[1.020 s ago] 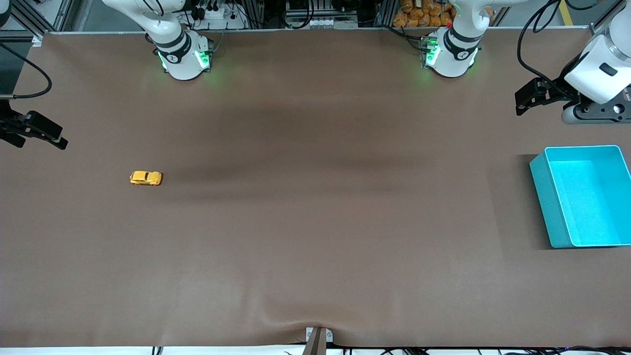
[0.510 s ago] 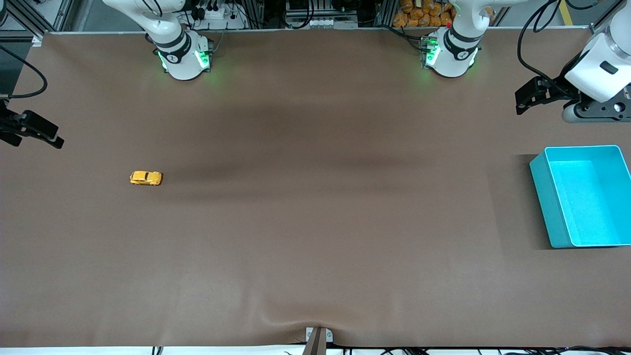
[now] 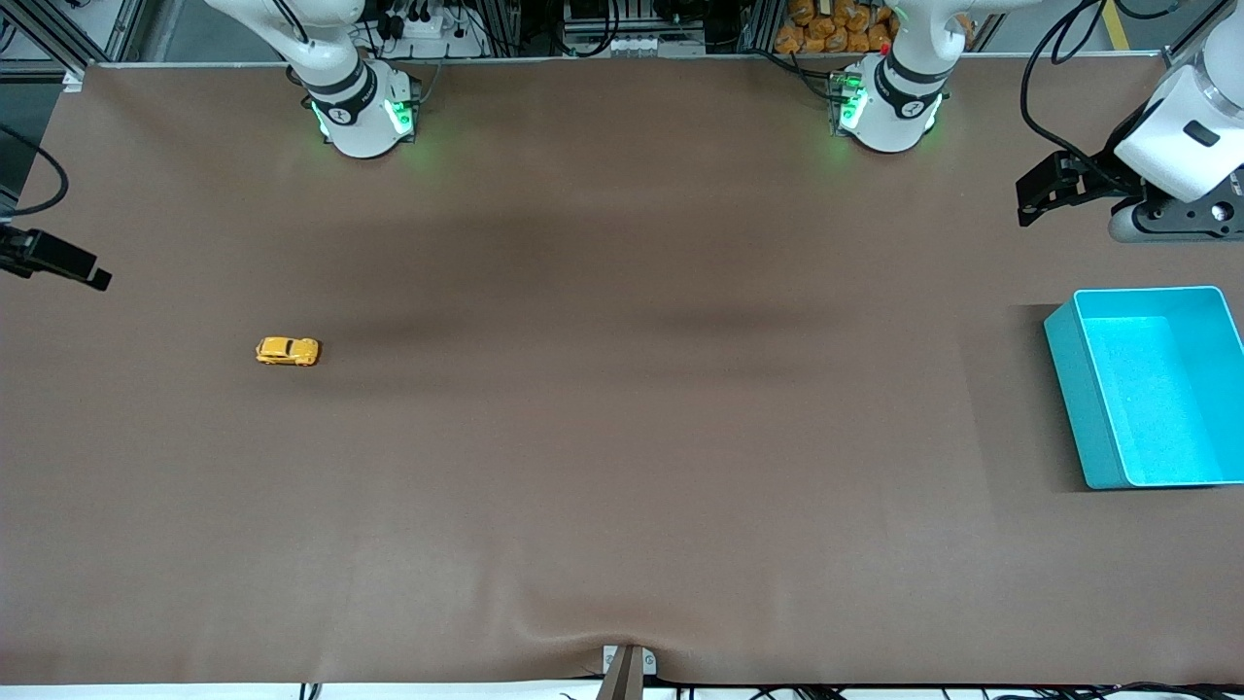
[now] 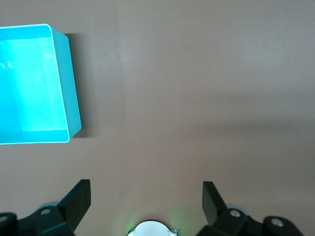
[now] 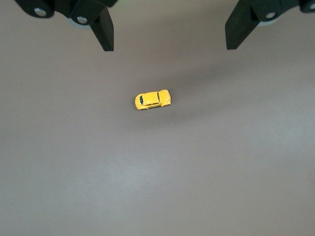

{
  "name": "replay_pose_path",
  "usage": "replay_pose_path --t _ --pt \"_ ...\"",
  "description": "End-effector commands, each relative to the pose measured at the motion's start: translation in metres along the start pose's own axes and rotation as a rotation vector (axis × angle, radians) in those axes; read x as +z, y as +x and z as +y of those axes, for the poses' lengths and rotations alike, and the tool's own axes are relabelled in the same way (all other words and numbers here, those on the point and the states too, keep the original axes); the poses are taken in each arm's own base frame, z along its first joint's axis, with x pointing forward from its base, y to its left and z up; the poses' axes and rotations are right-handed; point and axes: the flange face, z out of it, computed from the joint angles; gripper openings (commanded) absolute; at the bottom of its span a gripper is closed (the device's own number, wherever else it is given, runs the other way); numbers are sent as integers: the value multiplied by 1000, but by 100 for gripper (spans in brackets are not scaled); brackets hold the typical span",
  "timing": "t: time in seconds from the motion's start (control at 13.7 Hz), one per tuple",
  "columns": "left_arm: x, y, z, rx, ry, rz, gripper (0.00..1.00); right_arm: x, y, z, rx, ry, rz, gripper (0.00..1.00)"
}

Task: Wind and store yellow beetle car
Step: 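Move the right gripper toward the yellow beetle car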

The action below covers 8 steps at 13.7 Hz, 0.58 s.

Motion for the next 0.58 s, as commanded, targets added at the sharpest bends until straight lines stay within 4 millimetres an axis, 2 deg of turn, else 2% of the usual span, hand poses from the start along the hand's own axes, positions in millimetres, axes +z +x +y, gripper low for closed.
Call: replay_pose_path --t 0.0,0.15,0.44,0.51 --pt "-5 -3 -2 -10 -6 8 100 14 12 -1 136 13 -24 100" --pt "-3 -1 0 -8 -8 5 100 30 21 2 172 6 -47 100" --pt "0 -1 0 -8 -7 -1 100 62 37 8 356 -6 -88 100" --pt "1 0 0 -8 -7 -3 100 64 41 9 424 -2 -76 100"
